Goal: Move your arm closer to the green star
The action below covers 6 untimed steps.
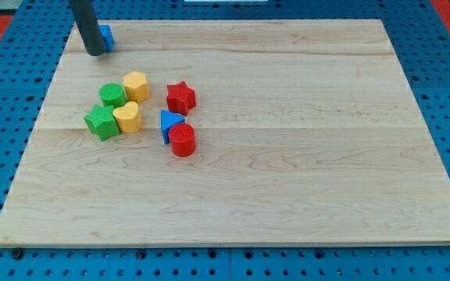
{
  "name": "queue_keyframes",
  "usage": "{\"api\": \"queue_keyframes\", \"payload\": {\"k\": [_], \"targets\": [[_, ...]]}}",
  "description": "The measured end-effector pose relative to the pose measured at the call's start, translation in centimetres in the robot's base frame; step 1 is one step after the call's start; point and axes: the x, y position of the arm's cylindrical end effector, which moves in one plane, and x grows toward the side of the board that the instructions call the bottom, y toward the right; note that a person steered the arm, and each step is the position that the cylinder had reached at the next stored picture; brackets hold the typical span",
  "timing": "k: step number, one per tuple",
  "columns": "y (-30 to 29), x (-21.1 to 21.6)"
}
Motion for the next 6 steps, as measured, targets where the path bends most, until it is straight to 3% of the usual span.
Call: {"api": "queue_keyframes", "payload": {"k": [1,4,5,6], "targets": [[0.0,0.3],[-2.1,10.1],[-0.7,11.3],[-0.6,17.2]]}}
